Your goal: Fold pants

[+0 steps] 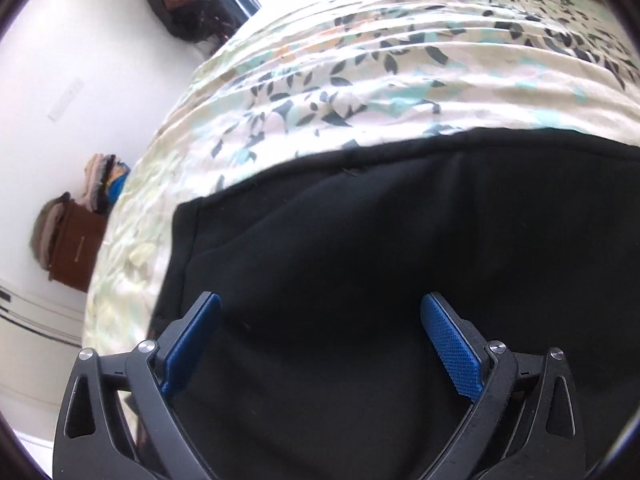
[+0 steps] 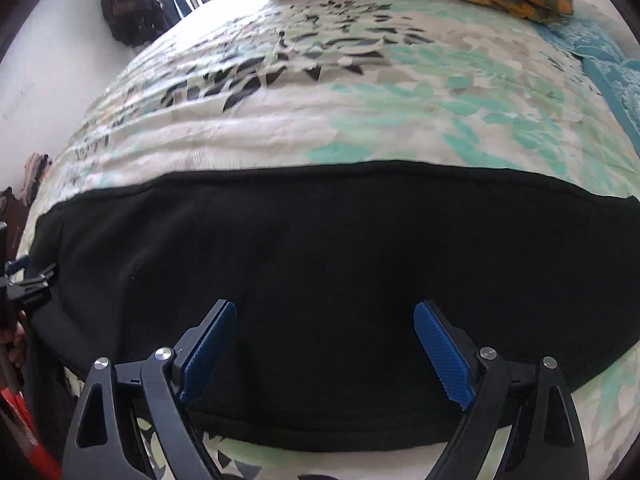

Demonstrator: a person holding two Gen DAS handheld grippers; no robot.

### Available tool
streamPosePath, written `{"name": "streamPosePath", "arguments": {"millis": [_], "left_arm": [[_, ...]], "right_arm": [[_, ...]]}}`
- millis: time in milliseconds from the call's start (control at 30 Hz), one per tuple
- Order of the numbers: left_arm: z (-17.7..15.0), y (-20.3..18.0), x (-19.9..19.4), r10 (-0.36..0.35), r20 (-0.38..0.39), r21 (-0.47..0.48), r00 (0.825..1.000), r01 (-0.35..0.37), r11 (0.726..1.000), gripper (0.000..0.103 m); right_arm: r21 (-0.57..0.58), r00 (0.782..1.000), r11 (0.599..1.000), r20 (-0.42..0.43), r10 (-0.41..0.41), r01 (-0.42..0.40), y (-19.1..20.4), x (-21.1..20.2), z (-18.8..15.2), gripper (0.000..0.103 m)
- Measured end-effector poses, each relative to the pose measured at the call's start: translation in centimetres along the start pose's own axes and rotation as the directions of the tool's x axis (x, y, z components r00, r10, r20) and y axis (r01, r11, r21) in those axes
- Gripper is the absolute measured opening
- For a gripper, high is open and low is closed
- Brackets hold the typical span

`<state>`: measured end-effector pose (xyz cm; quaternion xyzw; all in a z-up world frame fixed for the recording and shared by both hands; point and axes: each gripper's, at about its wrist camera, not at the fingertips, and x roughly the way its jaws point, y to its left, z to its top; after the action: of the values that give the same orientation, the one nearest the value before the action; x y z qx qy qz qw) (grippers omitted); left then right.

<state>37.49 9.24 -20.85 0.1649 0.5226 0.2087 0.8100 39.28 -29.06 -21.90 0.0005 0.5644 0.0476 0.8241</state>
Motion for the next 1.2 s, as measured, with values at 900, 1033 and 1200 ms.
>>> {"name": "streamPosePath", "arguments": {"millis": [900, 1033, 1200], "left_arm": [[-1.7, 2.4, -2.3, -0.073, 0.030, 0.005, 0.997, 0.073, 0.997, 0.099], [-5.3, 3.4, -6.5, -0.153, 0.075, 0.013, 0.985, 0.152, 0.988, 0.099], [-12.9, 0.9, -11.1, -0.303, 0.024, 0.080, 0.953, 0.300, 0.951, 0.099]], "right_arm": [[0.403, 0.965, 0.886, 0.023, -0.261, 0.230, -26.4, -6.6, -2.2, 0.095], [0.251, 0.976, 0.956, 0.118, -0.185, 0.151, -19.0, -10.8, -6.1, 0.095], [0.146, 0.989, 0.987, 0.142, 0.045, -0.066, -5.6, -14.1, -14.7, 0.096]]}}
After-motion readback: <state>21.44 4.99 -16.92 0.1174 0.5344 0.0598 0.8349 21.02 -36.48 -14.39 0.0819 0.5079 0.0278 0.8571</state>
